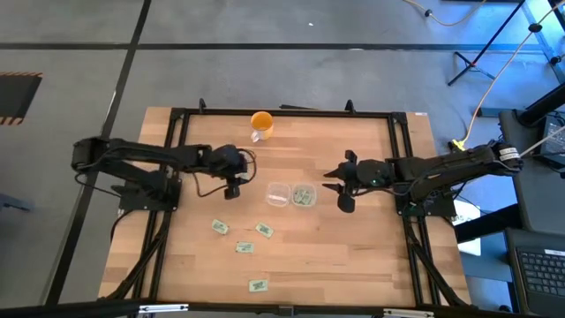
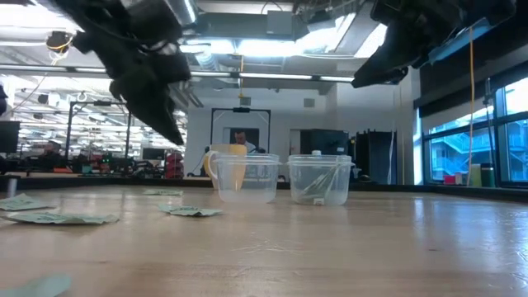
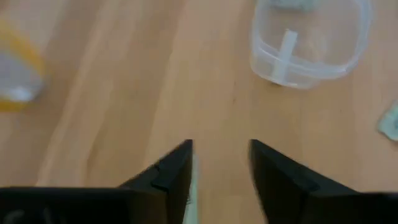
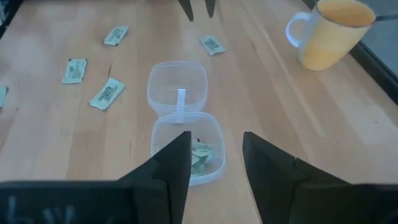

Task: Pick and place items into bin
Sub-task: Put the stevia packet into the left transparent bin

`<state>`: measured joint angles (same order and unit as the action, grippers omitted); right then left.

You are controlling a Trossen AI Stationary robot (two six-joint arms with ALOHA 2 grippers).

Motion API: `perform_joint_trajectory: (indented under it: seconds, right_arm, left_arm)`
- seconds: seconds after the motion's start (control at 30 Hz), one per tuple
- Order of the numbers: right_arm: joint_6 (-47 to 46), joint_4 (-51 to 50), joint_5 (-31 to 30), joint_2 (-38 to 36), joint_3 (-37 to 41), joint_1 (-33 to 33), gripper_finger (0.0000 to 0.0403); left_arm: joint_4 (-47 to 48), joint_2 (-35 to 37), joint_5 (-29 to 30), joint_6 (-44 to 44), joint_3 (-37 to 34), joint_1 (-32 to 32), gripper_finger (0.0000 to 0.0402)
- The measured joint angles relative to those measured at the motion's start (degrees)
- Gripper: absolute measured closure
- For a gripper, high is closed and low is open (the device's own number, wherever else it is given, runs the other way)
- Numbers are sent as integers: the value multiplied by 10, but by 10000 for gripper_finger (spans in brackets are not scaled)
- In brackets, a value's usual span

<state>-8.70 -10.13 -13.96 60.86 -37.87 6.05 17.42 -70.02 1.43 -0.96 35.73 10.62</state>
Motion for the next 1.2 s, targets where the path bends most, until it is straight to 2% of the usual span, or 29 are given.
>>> perform_joint_trajectory:
  seconds: [0.17,0.53,0.67,0.97,1.2]
  right_arm:
    - [14,1,0,0,0,0,255]
    - [26,-1,0,0,0,0,255]
    - [30,-1,0,0,0,0,255]
    - [29,-2,0,0,0,0,255]
    - [29,-4,0,0,0,0,255]
  left_arm:
    - [-12,-61,6,-68,11,16,249]
    - [-39,-149,-25,-96,11,54,242]
    - [-67,-166,-25,-122,11,53,251]
    - [-67,-205,-20,-125,14,53,260]
    - [-61,-197,-13,-117,12,52,261]
